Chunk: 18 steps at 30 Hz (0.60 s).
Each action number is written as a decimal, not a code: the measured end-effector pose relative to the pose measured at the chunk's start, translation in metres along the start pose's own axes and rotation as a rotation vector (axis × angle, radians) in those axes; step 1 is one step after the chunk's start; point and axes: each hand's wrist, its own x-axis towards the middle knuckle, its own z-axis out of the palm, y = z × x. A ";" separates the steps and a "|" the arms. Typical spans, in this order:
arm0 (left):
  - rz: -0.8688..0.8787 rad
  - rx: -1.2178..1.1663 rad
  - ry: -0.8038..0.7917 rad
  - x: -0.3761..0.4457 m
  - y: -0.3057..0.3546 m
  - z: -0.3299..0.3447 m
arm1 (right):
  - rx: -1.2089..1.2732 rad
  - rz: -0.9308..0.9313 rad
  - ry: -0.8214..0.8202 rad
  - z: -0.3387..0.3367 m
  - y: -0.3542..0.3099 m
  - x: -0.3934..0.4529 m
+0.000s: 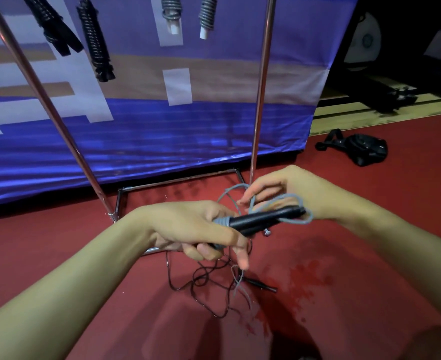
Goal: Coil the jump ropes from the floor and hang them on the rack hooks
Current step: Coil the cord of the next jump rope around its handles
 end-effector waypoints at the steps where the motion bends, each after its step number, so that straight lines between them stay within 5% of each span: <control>1: -0.017 0.026 -0.004 0.002 -0.003 0.000 | 0.051 -0.032 -0.015 0.002 -0.003 -0.001; 13: -0.072 0.297 -0.002 0.017 -0.002 0.006 | 0.937 0.184 0.183 0.033 -0.026 0.006; 18: -0.159 0.334 0.107 0.023 -0.009 0.002 | 0.933 0.201 0.217 0.025 -0.029 0.008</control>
